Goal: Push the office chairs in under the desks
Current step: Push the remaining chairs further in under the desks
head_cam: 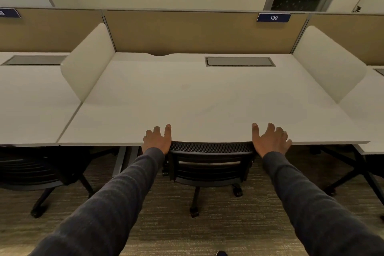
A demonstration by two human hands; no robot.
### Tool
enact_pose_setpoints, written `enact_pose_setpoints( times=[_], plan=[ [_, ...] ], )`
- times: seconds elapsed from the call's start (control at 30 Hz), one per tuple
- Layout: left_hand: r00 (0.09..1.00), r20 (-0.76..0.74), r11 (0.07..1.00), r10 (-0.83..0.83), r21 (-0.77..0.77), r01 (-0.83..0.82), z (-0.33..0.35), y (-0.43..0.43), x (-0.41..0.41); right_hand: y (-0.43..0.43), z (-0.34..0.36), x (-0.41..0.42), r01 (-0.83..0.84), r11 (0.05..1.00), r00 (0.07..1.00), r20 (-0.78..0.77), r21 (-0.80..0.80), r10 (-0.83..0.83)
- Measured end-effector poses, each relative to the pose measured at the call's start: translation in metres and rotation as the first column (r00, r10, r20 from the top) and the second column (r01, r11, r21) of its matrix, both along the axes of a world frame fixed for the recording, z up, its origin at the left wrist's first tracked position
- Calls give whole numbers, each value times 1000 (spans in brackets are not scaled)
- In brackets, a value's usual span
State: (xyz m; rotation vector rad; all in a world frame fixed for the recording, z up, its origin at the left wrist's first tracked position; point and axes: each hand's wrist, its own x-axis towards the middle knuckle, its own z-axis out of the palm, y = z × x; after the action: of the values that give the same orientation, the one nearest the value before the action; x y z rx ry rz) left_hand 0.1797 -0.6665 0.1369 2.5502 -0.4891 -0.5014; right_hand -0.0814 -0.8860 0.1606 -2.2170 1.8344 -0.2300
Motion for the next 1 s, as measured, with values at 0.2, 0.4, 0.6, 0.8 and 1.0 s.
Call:
enact_pose_setpoints(
  times=[0.2,0.4,0.6,0.8,1.0],
  plan=[
    [996,73,998,-47,52,43,7,40,33,63,0,59,-122,992,992,25,-13,122],
    [980,160,991,-121,79,110,8,102,69,147,-5,131,-215,977,971,107,7,213],
    [967,190,980,-169,134,145,0,162,108,223,-13,198,-371,928,927,59,17,369],
    [950,210,963,-231,189,192,-10,204,156,274,-22,266,-483,875,876,26,38,482],
    [925,240,942,-295,235,240,-20,244,233,319,-42,352,-499,861,866,61,93,496]
  ],
)
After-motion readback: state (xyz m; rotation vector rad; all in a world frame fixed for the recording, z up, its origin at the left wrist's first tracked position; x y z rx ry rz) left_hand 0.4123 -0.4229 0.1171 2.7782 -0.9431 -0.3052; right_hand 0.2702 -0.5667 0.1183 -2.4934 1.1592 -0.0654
